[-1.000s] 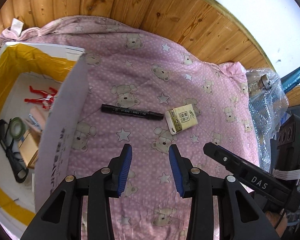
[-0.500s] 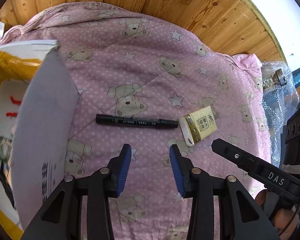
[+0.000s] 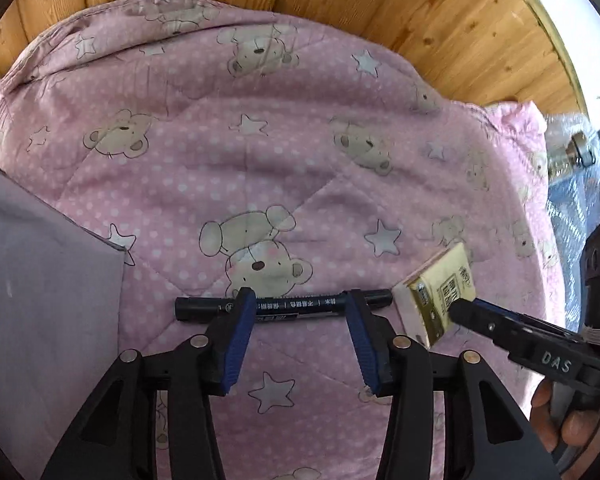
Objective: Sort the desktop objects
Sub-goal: 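Grasp the black marker with the left gripper while the right gripper grasps the cream tissue pack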
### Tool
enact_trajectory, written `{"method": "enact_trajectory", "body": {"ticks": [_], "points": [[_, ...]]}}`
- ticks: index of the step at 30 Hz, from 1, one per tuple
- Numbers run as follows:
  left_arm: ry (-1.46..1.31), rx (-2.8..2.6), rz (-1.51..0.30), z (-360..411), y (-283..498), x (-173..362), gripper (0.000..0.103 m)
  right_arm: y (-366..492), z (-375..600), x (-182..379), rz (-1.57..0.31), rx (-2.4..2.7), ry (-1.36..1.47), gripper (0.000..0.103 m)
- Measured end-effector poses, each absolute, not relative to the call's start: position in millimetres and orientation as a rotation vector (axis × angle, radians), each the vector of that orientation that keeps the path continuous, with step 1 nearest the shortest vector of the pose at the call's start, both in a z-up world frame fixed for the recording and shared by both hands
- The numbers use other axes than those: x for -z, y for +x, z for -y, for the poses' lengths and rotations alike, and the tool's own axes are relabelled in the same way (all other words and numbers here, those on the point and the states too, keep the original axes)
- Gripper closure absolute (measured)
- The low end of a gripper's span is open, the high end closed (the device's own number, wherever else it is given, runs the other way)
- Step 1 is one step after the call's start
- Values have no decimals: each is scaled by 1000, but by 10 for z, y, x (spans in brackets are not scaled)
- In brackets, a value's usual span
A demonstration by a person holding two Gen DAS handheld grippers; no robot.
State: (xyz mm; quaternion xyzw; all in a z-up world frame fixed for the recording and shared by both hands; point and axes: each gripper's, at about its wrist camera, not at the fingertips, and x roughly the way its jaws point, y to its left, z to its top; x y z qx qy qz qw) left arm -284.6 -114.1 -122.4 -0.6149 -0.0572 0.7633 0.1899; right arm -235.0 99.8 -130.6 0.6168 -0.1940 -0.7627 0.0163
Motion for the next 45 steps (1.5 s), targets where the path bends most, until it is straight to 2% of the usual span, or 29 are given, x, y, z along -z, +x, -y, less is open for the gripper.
{"method": "enact_trajectory", "body": {"ticks": [3, 5, 6, 10, 14, 17, 20, 22, 25, 26, 28, 30, 32, 34, 38, 40, 45], "points": [[-1886, -2007, 357, 1256, -2762, 1277, 54, -2368, -1111, 1250, 527, 2478, 1924, 54], [-1975, -1805, 513, 1263, -2558, 1403, 54, -2369, -1183, 1254, 577, 2469, 1934, 54], [-1985, -1768, 498, 1233, -2436, 1403, 54, -2361, -1197, 1258, 606, 2455, 1941, 54], [-1854, -1978, 181, 1173, -2162, 1123, 54, -2312, -1132, 1214, 774, 2366, 1913, 54], [-1726, -2110, 90, 1192, -2335, 969, 53, -2358, -876, 1230, 685, 2356, 1929, 50], [-1660, -2163, 26, 1173, -2524, 935, 47, -2365, -708, 1284, 577, 2361, 1971, 48], [-1635, -2152, -58, 1087, -2662, 1004, 47, -2365, -708, 1332, 611, 2348, 1984, 46], [-1626, -2122, -93, 1053, -2705, 1086, 47, -2342, -728, 1373, 650, 2351, 1988, 41], [-1627, -2123, -156, 990, -2739, 1214, 47, -2393, -669, 1450, 665, 2304, 1974, 41], [-1613, -2128, -167, 985, -2731, 1224, 45, -2423, -635, 1451, 615, 2307, 1965, 42], [-1638, -2119, -135, 1002, -2749, 1235, 45, -2472, -624, 1402, 530, 2340, 1917, 58], [-1772, -2004, 33, 1062, -2765, 1340, 45, -2559, -680, 1343, 460, 2394, 1894, 68], [-1847, -1946, 167, 1138, -2648, 1378, 45, -2633, -767, 1303, 387, 2460, 1880, 72], [-1853, -1886, 153, 1095, -2469, 1352, 45, -2704, -900, 1316, 407, 2475, 1896, 72], [-1844, -1908, 118, 1115, -2246, 1304, 45, -2711, -1161, 1295, 630, 2451, 1919, 59], [-1852, -1983, 138, 1217, -2209, 1254, 45, -2710, -1193, 1263, 707, 2452, 1908, 45], [-1846, -2175, 363, 1576, -2124, 1043, 43, -2871, -1041, 1314, 685, 2471, 1909, 42]]}}
